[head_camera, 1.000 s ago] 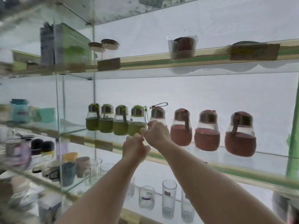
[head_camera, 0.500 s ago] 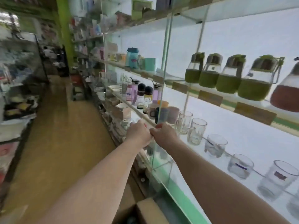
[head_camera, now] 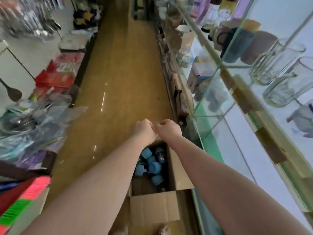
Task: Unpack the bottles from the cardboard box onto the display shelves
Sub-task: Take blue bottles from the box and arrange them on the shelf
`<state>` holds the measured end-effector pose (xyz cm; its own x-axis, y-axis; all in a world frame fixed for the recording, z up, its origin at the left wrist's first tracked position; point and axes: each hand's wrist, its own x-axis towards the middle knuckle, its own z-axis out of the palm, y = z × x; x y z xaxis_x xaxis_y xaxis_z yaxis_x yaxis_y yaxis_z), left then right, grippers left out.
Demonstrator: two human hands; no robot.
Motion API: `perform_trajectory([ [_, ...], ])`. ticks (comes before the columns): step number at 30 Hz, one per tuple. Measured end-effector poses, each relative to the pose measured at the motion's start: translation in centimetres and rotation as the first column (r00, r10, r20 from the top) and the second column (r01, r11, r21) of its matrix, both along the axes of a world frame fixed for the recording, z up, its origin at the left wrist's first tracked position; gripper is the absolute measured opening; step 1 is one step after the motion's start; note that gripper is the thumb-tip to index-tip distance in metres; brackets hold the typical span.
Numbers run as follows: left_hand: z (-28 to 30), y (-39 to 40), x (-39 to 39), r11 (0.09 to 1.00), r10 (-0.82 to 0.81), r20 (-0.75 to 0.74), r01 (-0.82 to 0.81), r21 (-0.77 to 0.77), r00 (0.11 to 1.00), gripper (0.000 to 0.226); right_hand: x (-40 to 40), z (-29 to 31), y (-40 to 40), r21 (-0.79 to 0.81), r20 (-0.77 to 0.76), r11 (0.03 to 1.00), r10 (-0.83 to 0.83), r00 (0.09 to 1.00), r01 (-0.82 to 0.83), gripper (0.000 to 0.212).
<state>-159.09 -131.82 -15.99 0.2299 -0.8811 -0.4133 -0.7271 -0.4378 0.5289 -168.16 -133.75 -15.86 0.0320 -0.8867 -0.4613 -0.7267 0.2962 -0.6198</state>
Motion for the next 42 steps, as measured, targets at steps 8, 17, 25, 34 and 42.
perform_trajectory([
  [8,-7.9,0.1,1.6,0.988,0.105,-0.013,-0.103,0.118,0.994,0.03,0.9,-8.1,-0.2,0.119,0.027,0.991,0.05,0.998,-0.053,0.034],
  [17,-25.7,-0.7,3.6,0.975,0.067,-0.002,-0.065,0.213,0.998,0.032,-1.0,-27.4,-0.7,0.292,-0.022,0.955,-0.051,0.998,0.055,0.015],
  [25,-48.6,-0.8,3.8,0.954,0.053,-0.042,-0.038,0.298,0.998,0.037,-1.1,-49.9,-0.2,0.365,-0.112,0.927,-0.043,0.993,0.081,0.04],
  [34,-62.8,-4.0,0.8,0.977,-0.004,-0.119,0.029,0.211,0.993,0.041,-2.5,-64.4,-2.8,0.299,-0.093,0.896,-0.314,0.945,0.327,0.044],
  [42,-66.3,-6.5,-1.8,0.976,0.031,-0.194,0.012,0.216,0.981,0.075,-3.6,-68.6,-3.9,0.336,0.031,0.741,-0.626,0.779,0.582,0.051],
])
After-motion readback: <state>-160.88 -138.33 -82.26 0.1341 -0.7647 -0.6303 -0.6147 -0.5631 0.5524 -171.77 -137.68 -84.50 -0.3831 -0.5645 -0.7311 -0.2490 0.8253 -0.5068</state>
